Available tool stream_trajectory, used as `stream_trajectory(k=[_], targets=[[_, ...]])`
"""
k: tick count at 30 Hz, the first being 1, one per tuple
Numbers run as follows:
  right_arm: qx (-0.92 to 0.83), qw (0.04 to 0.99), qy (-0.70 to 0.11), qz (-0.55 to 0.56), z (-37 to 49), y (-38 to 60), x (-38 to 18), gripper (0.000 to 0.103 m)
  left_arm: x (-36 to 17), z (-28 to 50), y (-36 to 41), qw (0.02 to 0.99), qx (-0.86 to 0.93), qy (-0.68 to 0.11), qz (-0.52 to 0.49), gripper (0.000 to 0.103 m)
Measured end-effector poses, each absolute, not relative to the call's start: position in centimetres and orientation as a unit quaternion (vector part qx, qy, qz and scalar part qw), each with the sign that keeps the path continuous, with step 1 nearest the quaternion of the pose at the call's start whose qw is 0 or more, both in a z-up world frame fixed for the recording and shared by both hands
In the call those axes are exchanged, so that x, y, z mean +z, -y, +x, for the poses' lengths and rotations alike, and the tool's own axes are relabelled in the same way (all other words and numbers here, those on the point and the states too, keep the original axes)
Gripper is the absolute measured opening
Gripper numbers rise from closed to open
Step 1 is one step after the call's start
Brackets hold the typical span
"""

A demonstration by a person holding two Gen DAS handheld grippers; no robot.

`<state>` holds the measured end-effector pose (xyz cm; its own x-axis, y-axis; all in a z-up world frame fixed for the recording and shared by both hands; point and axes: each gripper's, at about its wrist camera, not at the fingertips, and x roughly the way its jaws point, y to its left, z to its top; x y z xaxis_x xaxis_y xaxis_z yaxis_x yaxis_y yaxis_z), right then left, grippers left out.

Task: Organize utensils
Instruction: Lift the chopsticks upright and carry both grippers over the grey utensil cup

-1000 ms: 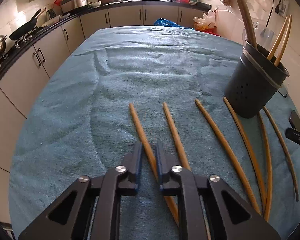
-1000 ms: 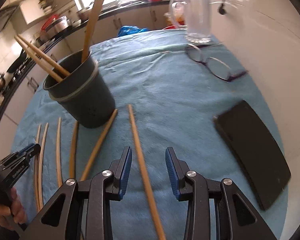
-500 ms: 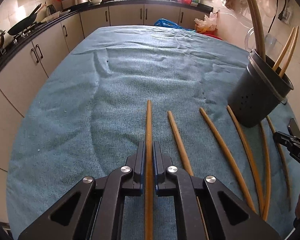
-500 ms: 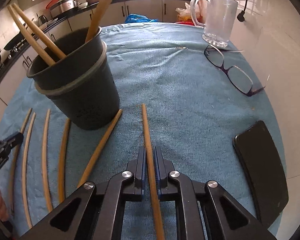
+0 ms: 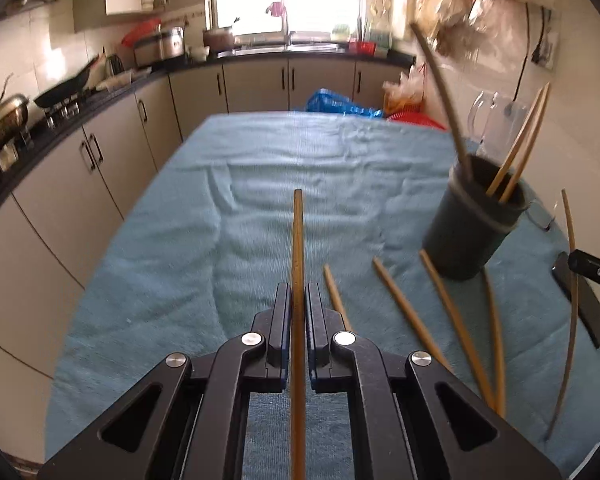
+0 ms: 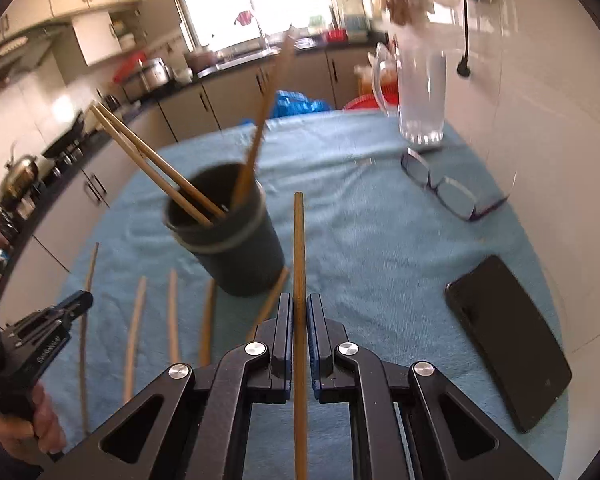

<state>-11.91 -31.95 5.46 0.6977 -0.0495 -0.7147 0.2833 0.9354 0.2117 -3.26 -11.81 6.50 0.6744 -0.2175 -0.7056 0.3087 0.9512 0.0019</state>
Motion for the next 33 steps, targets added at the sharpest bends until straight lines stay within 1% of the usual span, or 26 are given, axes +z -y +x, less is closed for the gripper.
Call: stream_trajectory(k=[6, 13, 26, 33], targets=[[-0.085, 0.924, -0.343, 0.149, -13.3, 31.1, 8.0, 0.007, 9.0, -4.9, 11.3, 0.927, -0.144, -0.341, 0.059, 0.006], [-0.080, 0.927, -0.335, 0.147, -13.6, 30.3, 8.9, 0.007, 10.4, -6.1, 10.9, 0.934, -0.144, -0.322, 0.056, 0.006], [-0.077, 0.930, -0.330, 0.141, -14.0, 29.7, 9.5, 0.007, 11.2, -7.0, 10.4, 0.937, -0.149, -0.311, 0.049, 0.006], [-0.079, 0.932, -0.322, 0.147, -14.5, 29.9, 9.9, 0.007, 12.1, -6.5, 8.2, 0.930, -0.178, -0.323, -0.001, 0.006]])
